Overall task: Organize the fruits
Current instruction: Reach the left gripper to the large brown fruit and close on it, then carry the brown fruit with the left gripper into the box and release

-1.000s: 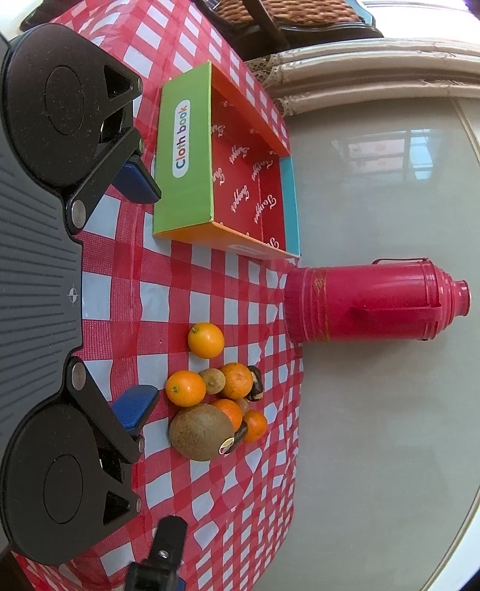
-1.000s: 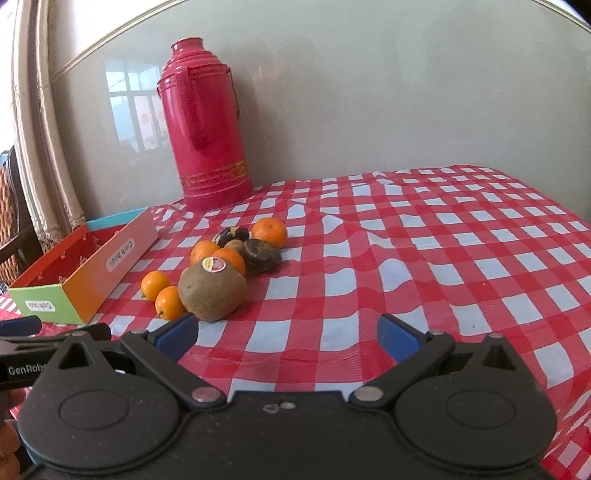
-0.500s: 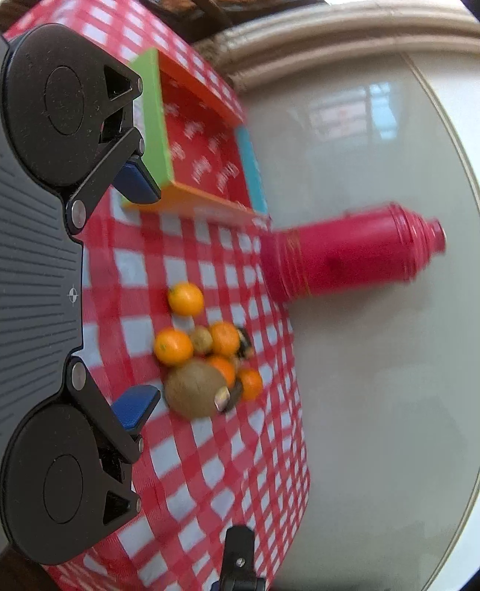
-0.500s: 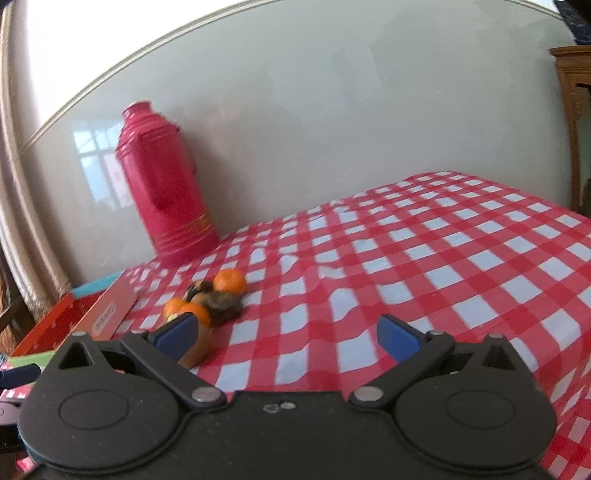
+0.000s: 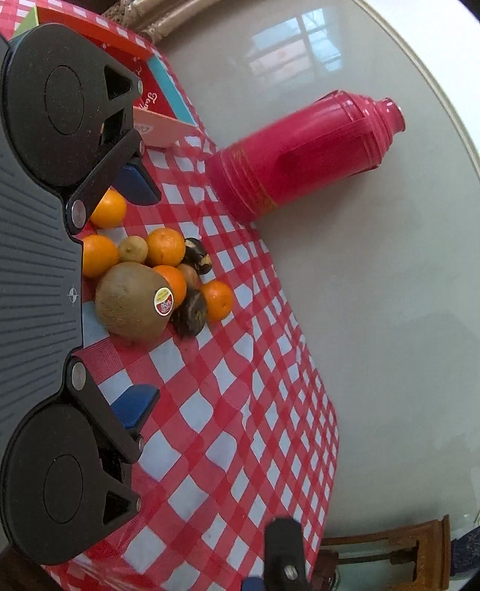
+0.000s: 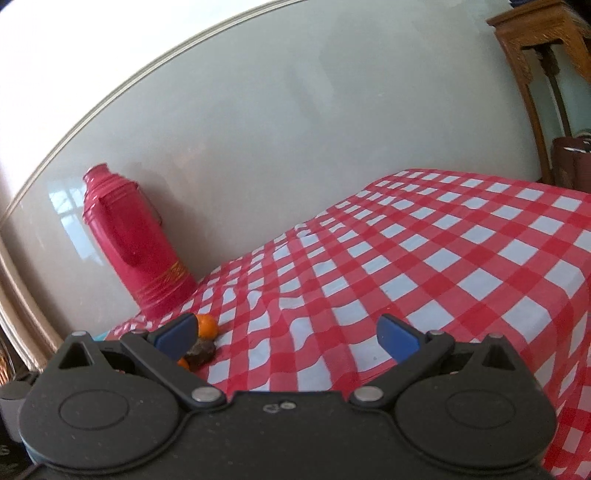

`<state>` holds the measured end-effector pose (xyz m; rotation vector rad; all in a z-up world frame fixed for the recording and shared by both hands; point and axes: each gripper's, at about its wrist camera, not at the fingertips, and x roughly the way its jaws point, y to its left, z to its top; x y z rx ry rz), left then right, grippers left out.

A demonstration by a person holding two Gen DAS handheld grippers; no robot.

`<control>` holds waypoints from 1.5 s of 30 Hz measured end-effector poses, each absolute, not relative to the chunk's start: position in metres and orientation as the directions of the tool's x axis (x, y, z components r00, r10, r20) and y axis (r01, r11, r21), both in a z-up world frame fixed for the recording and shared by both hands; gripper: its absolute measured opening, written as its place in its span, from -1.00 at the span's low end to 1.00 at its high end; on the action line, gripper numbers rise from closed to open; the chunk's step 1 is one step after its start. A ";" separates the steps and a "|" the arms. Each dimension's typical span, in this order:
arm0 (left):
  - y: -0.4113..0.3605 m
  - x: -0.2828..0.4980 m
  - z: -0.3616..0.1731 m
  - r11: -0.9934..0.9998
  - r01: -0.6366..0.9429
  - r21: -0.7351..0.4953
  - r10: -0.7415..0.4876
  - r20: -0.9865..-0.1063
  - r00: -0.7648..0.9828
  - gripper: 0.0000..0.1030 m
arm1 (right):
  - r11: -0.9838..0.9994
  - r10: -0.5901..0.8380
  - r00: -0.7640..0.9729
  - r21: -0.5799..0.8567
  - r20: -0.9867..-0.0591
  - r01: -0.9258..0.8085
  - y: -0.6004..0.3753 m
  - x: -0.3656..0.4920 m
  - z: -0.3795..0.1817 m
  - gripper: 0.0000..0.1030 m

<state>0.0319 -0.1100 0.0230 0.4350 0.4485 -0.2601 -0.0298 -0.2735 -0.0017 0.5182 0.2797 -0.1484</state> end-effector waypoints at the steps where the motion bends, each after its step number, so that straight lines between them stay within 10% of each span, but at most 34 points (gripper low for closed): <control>1: -0.111 0.035 0.022 0.877 0.339 0.341 -0.150 -0.477 0.866 0.99 | 0.856 -0.070 0.952 0.473 -0.298 0.211 -0.275 -0.031 -0.002 0.90; 6: -0.115 0.047 0.013 0.876 0.357 0.325 -0.159 -0.504 0.849 0.97 | 0.840 -0.074 0.954 0.497 -0.291 0.217 -0.282 -0.032 -0.003 0.90; 9: -0.119 0.056 0.006 0.872 0.372 0.320 -0.160 -0.532 0.832 0.59 | 0.833 -0.064 0.953 0.510 -0.295 0.214 -0.282 -0.030 -0.004 0.90; 21: -0.123 0.060 -0.007 0.872 0.374 0.315 -0.158 -0.542 0.825 0.52 | 0.868 -0.220 0.929 0.375 -0.298 0.326 -0.269 -0.032 0.001 0.90; 26: -0.120 0.065 -0.006 0.880 0.346 0.324 -0.133 -0.533 0.836 0.15 | 0.864 -0.192 0.932 0.397 -0.307 0.309 -0.273 -0.032 0.000 0.90; 45: -0.102 0.055 0.015 0.925 0.289 0.248 -0.145 -0.471 0.870 0.12 | 0.871 -0.159 0.935 0.402 -0.317 0.284 -0.268 -0.027 -0.001 0.90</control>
